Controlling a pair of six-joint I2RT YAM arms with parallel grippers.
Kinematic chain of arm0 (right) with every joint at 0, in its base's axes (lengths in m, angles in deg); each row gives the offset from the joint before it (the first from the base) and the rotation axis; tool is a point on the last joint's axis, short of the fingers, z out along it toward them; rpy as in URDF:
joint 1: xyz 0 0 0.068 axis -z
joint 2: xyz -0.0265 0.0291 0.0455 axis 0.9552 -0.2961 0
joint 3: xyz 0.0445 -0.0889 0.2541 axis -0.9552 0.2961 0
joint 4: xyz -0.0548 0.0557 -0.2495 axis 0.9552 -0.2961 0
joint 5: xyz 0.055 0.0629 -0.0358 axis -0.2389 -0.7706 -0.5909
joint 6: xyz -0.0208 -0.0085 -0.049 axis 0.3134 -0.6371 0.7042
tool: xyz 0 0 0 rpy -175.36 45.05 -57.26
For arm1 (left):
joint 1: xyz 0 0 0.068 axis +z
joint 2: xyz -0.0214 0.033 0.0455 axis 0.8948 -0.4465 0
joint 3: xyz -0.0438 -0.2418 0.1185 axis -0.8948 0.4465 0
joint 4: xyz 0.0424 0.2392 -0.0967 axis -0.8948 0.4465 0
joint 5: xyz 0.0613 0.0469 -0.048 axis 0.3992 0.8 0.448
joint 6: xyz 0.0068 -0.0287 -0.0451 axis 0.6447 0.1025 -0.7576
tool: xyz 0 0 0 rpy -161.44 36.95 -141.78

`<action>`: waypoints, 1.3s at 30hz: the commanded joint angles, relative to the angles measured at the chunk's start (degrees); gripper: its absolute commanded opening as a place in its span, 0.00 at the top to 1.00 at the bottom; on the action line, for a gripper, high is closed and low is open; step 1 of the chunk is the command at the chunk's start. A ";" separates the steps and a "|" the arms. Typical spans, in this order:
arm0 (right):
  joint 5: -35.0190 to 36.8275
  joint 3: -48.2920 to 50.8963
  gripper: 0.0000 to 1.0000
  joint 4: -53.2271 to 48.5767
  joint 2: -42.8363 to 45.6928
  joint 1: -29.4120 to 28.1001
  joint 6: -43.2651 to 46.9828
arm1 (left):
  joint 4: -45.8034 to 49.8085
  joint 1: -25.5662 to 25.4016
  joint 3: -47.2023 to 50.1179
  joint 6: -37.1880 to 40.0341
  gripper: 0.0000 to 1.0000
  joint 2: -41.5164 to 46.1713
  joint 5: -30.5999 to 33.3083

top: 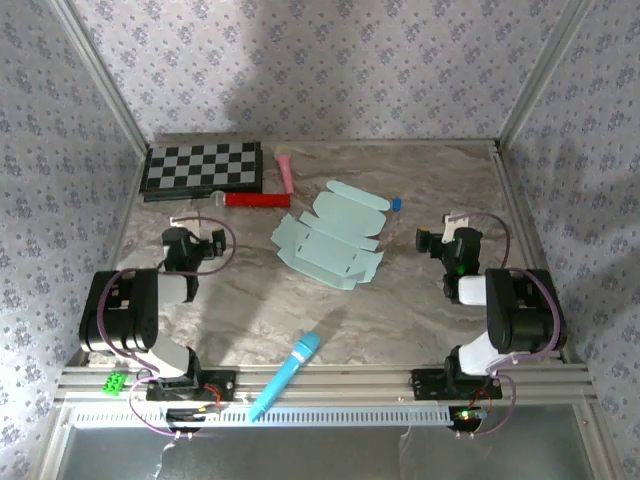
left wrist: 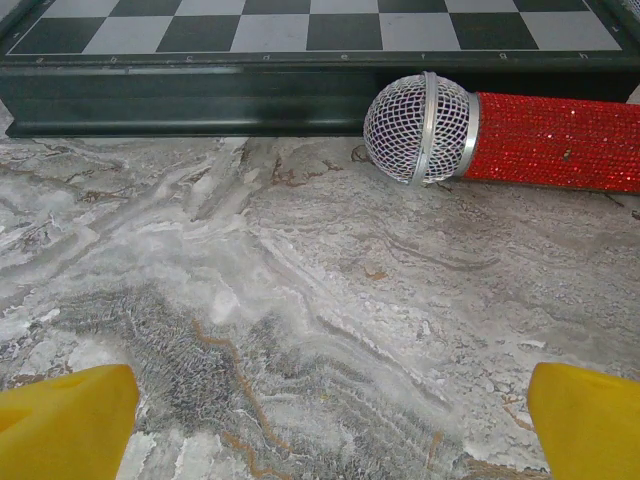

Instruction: Fold the paper box

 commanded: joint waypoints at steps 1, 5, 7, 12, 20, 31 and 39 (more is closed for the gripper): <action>0.71 -1.20 0.01 1.40 -0.65 0.25 0.46 | -2.33 -0.36 -1.34 0.38 0.00 -0.53 -0.37; 0.74 -1.09 0.01 1.40 -0.65 0.28 0.46 | -2.34 -0.35 -1.32 0.40 0.00 -0.50 -0.33; 0.70 -1.18 0.01 1.40 -0.65 0.24 0.46 | -2.33 -0.42 -1.34 0.45 0.00 -0.47 -0.37; 0.60 -1.09 0.01 1.40 -0.65 0.23 0.46 | -2.33 -0.40 -1.33 0.30 0.00 -0.49 -0.36; 0.63 -1.18 0.01 1.35 -0.65 0.26 0.38 | -2.34 -0.38 -1.34 0.29 0.00 -0.56 -0.31; 0.42 -1.14 0.01 1.28 -0.65 0.35 0.33 | -2.34 -0.35 -1.34 0.29 0.00 -0.48 -0.37; 3.75 0.84 0.01 0.78 4.41 1.12 -1.98 | 17.70 -0.52 -8.09 -3.89 0.00 8.41 6.92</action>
